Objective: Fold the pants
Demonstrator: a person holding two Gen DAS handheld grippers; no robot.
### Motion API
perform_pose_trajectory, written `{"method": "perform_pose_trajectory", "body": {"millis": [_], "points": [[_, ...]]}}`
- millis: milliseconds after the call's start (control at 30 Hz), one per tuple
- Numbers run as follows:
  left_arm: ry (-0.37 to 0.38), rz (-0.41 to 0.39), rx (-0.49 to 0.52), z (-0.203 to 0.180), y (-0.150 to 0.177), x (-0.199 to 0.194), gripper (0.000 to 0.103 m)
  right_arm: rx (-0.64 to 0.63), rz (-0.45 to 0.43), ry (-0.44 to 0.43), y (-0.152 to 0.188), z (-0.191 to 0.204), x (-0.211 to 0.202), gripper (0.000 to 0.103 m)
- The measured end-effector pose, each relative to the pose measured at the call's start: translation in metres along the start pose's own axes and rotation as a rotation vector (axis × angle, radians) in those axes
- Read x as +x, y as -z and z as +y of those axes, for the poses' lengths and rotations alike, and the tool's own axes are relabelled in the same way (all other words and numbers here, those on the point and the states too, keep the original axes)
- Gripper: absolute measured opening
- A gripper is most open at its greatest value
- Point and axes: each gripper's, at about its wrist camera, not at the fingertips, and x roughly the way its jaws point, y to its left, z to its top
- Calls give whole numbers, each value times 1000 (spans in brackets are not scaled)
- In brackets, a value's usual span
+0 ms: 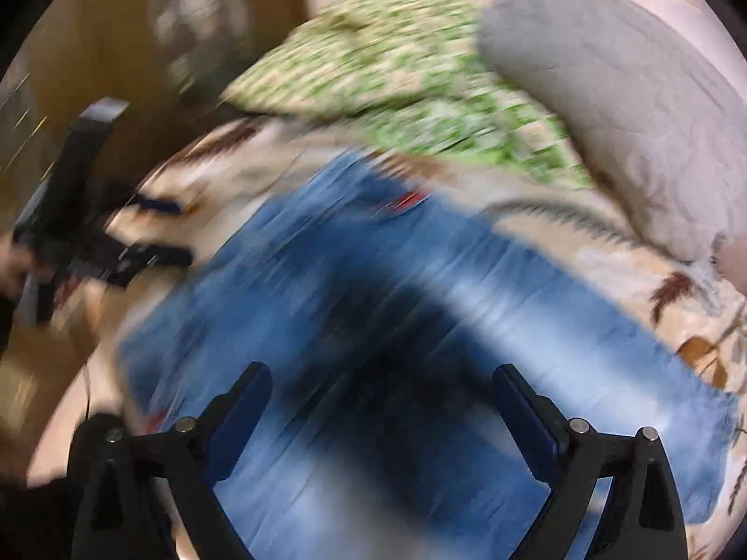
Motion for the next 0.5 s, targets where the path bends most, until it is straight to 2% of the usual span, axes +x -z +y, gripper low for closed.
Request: {"method": "perform_pose_trajectory", "body": {"millis": [67,133,200,300,367,400,433,467,500], "points": [[74,49,3,-6,27,3,82,-63,33,-40,19,28,1,97],[99,84,4,-11,43,8,82,-141,65,-107,39,68,8,97],[106,129,-3,-14,56,19,82,-213,81,-144,50,103,19,97],[68,96,-11,-17,61,25,79,-255,92,-130,55,132,45,94],[50,89,8,-21,62,22,60,-238,119,-73,53,138,62,78],[61,84,10,-23,63,17,44,-207,110,-31,50,138,67,72],[84,78,11,-25,63,10,29,-190,98,-37,48,138,65,59],[100,72,9,-27,64,5,25,-180,90,-36,47,139,62,54],[99,59,10,-27,63,-2,23,-175,83,-41,44,140,58,40]]}}
